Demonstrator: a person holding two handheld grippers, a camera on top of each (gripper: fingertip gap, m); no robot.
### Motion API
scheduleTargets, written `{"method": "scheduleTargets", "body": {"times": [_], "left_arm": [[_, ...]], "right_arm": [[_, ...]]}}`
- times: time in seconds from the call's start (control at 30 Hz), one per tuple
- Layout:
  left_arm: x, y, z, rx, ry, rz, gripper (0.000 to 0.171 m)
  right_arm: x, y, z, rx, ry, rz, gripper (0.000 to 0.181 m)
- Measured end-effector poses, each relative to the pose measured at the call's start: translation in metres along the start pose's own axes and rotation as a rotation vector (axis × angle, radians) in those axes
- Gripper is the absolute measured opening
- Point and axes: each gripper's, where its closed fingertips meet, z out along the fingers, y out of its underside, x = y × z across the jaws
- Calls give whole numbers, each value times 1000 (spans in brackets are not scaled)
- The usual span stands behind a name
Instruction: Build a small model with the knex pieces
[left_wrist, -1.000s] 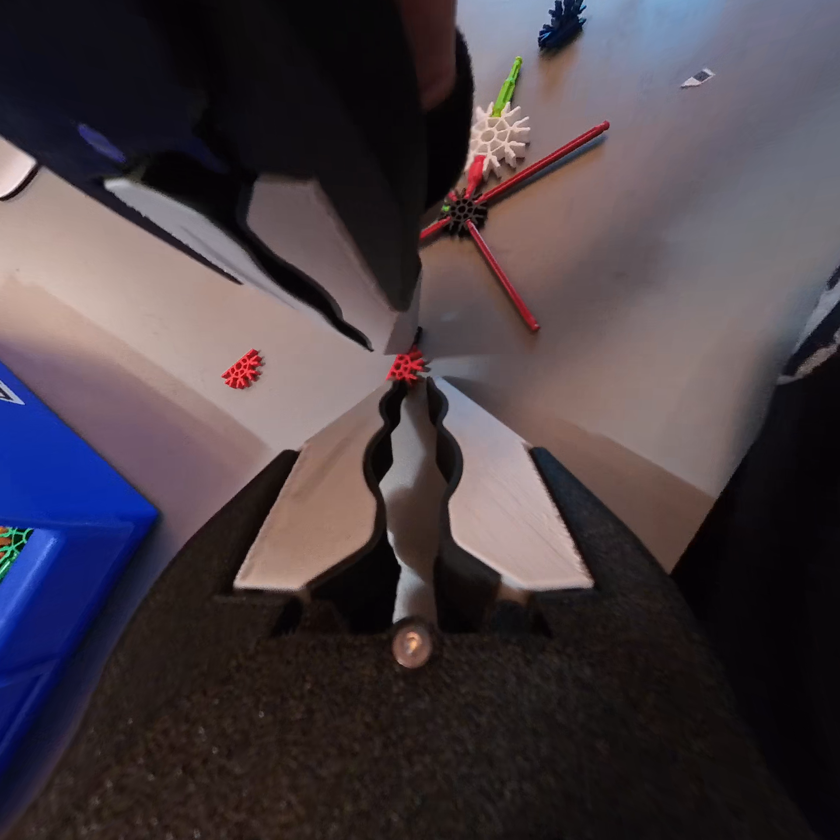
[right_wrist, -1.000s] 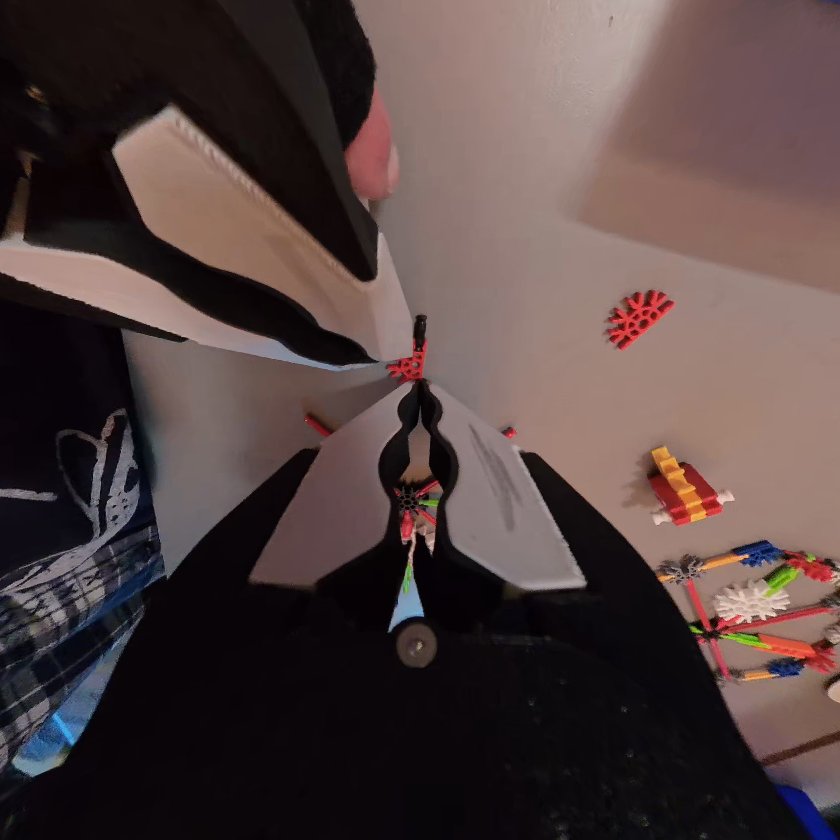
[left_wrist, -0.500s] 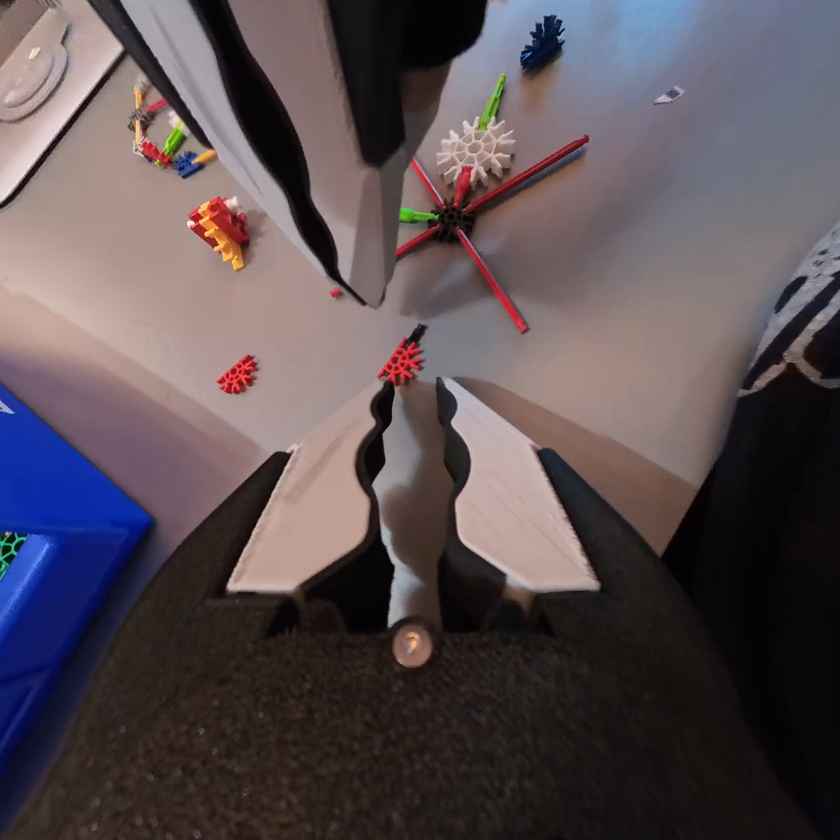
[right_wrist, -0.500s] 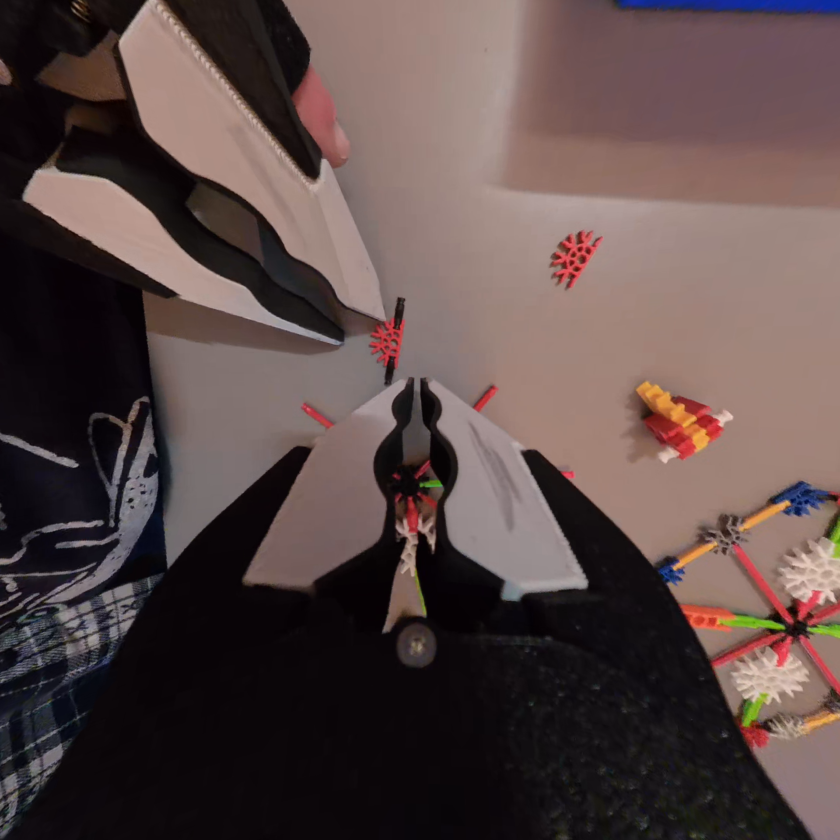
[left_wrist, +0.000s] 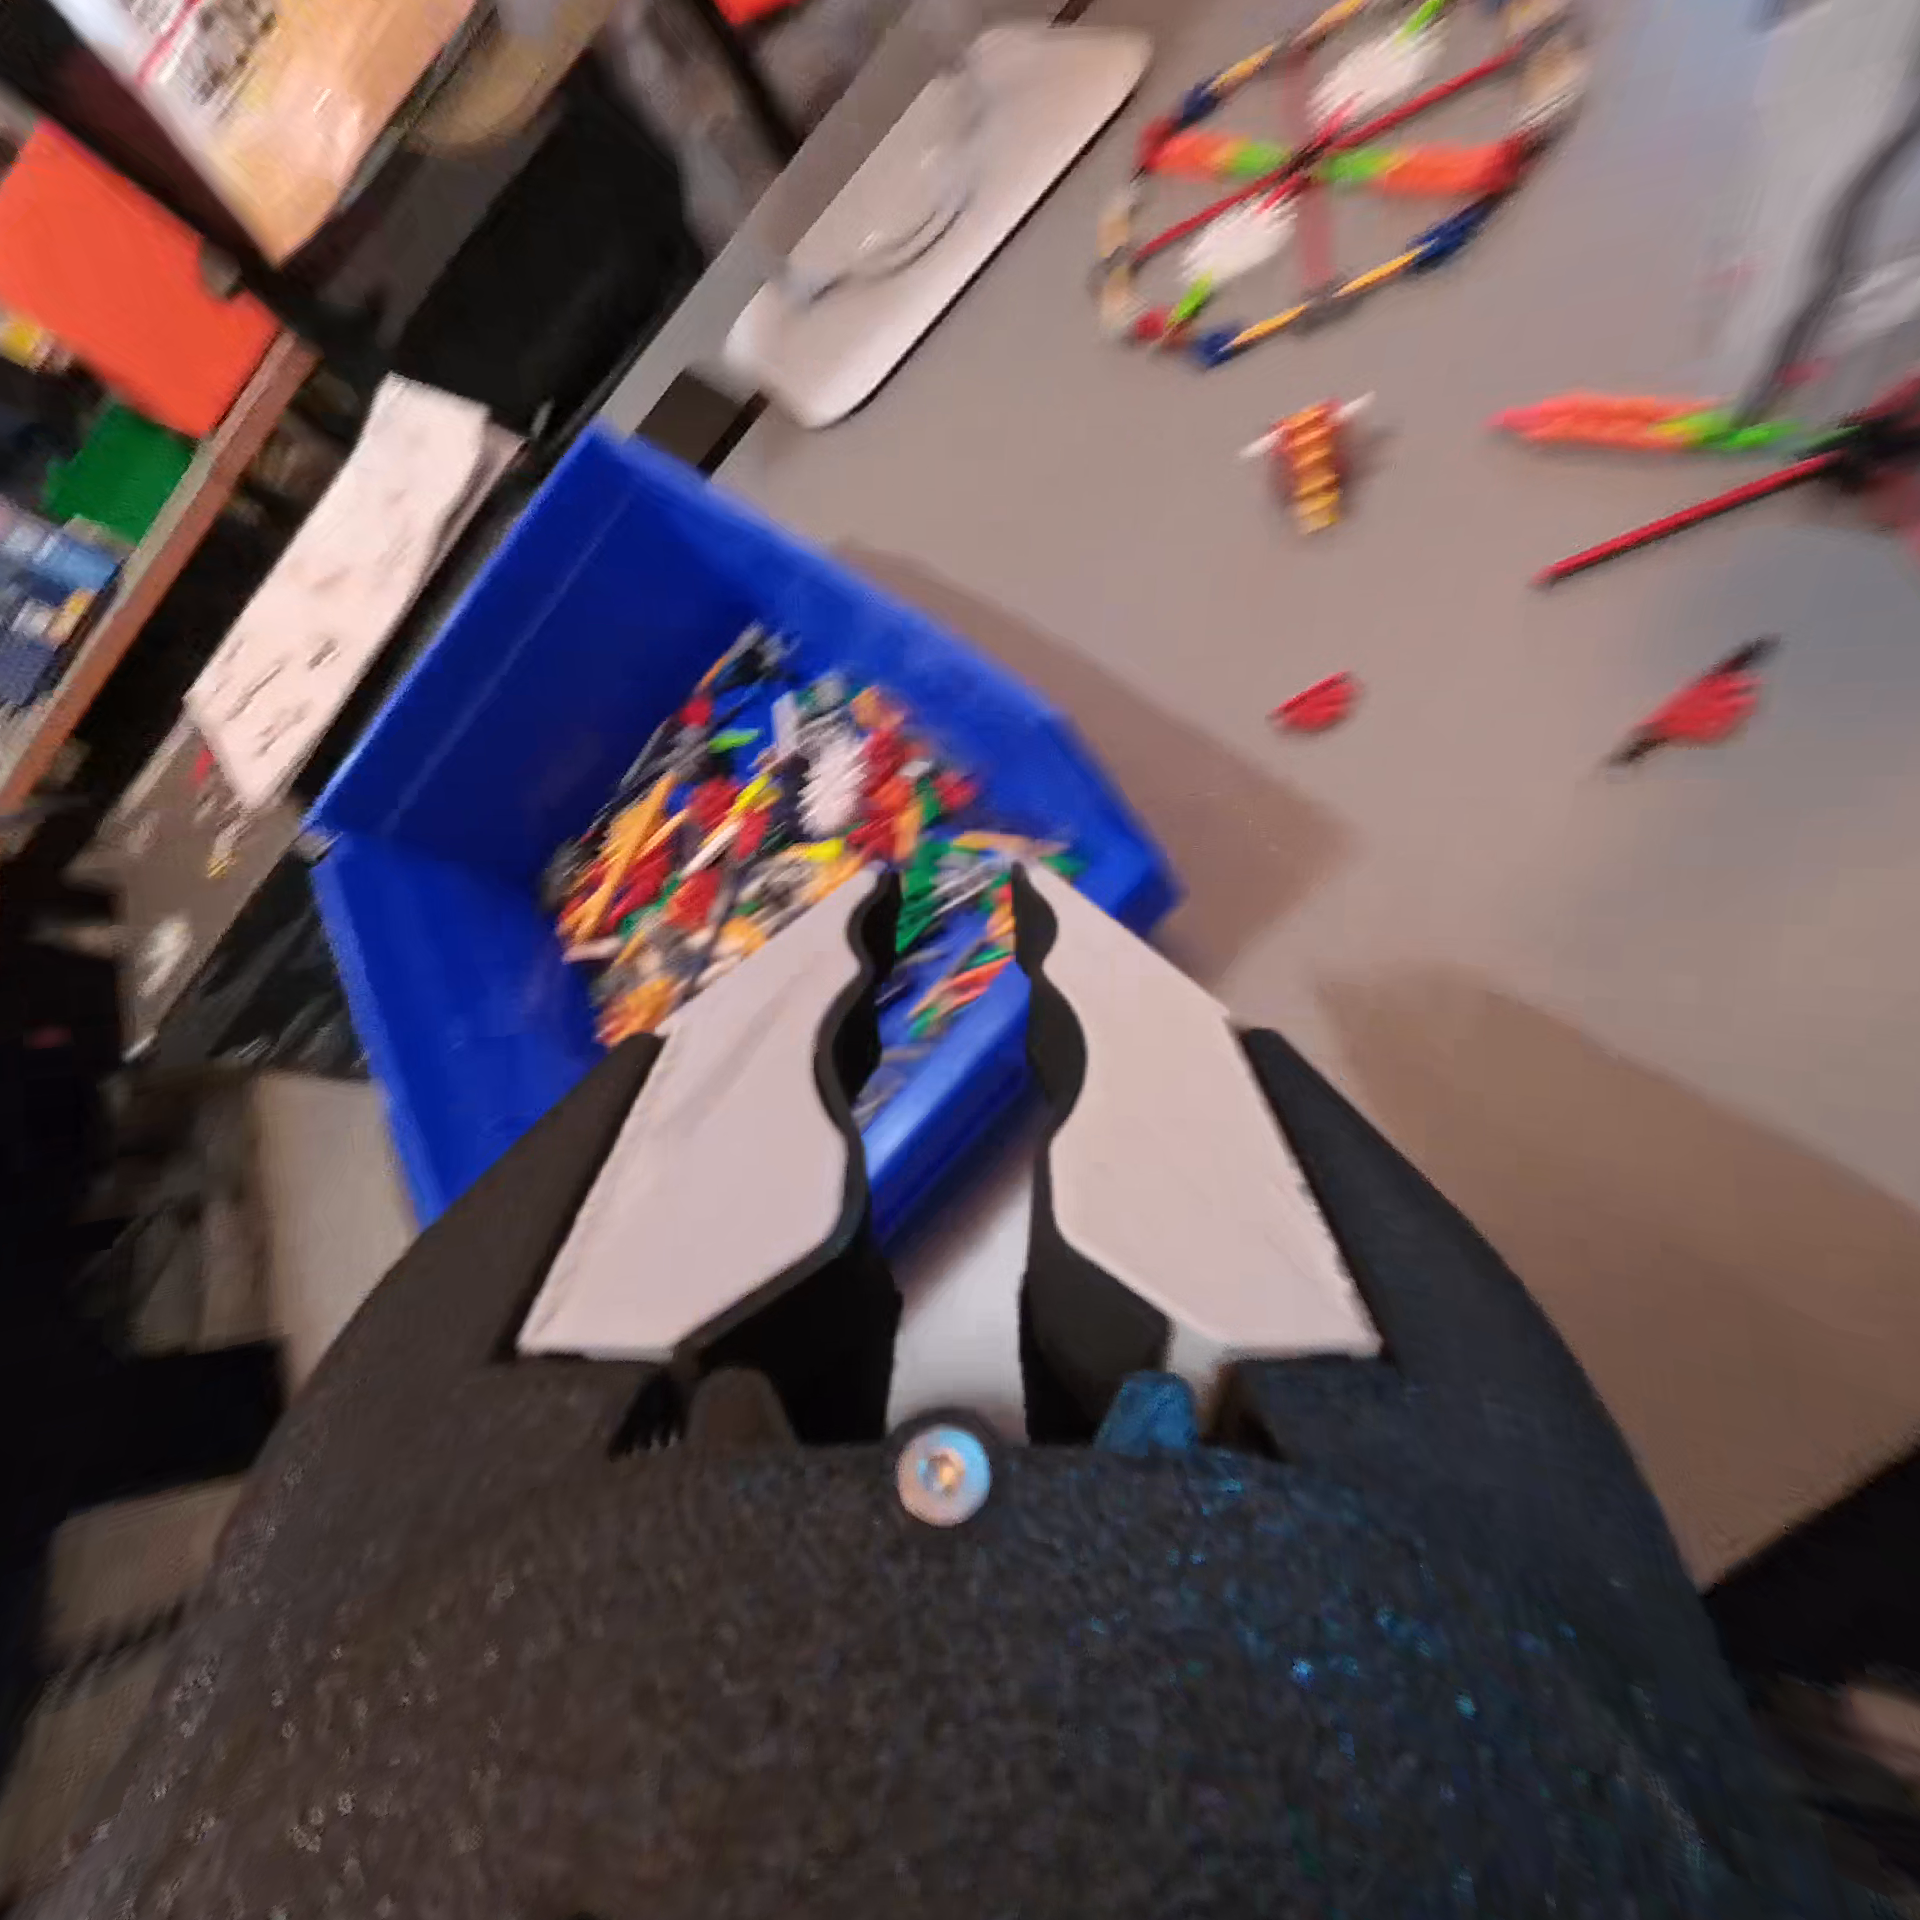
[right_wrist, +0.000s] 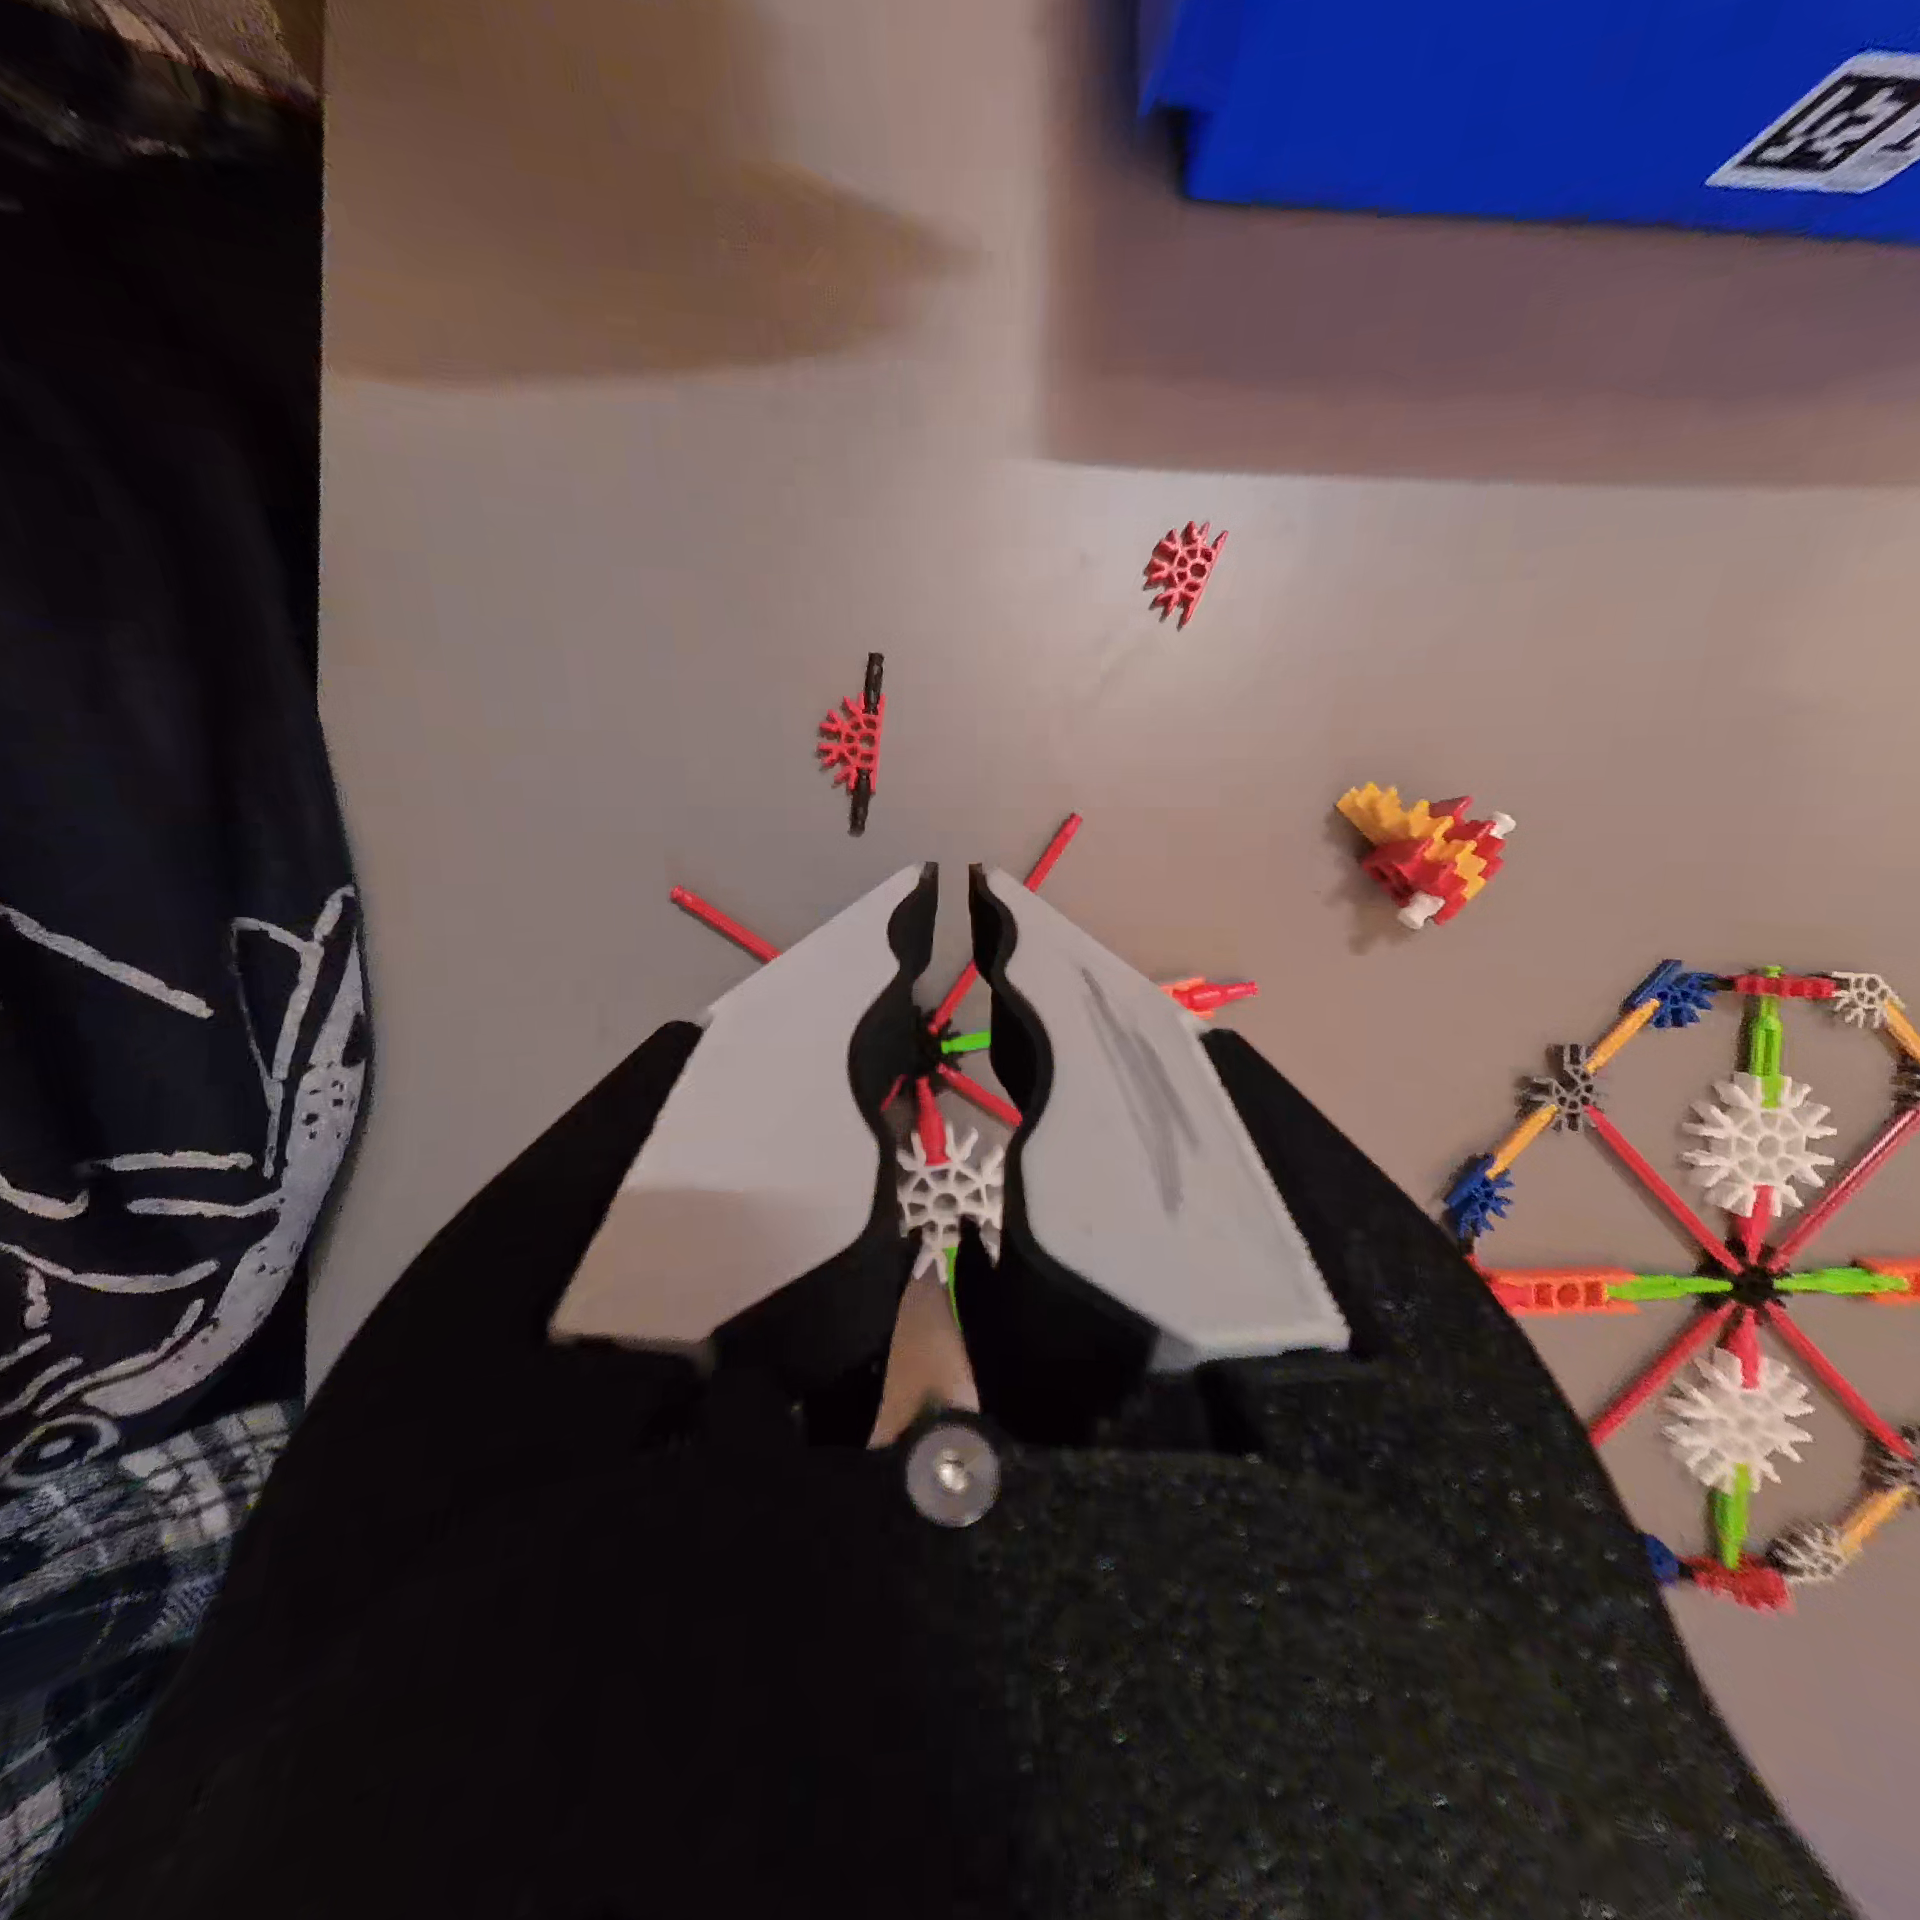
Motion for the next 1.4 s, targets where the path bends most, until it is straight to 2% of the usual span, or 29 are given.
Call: {"method": "scheduleTargets", "body": {"times": [0.1,0.23,0.4,0.47,0.67,0.73,0.97,1.13,1.4], "left_arm": [[-51,28,2,-173,-68,69,13],[-70,65,28,-358,74,90,9],[-70,108,51,-602,262,275,8],[-65,116,56,-663,351,333,8],[-67,145,65,-891,497,484,10],[-63,154,68,-940,554,479,11],[-67,154,73,-966,570,487,17],[-63,152,72,-957,626,430,23],[-58,149,75,-936,645,379,14]], "right_arm": [[3,-1,1,57,15,18,5],[9,-5,3,138,28,38,5],[12,-12,4,223,29,40,4],[12,-13,5,246,23,39,4],[17,-13,0,302,24,45,3],[18,-14,-3,325,23,49,3],[20,-12,-11,363,26,45,3],[20,-11,-12,371,28,39,3],[21,-10,-13,372,36,33,3]]}}
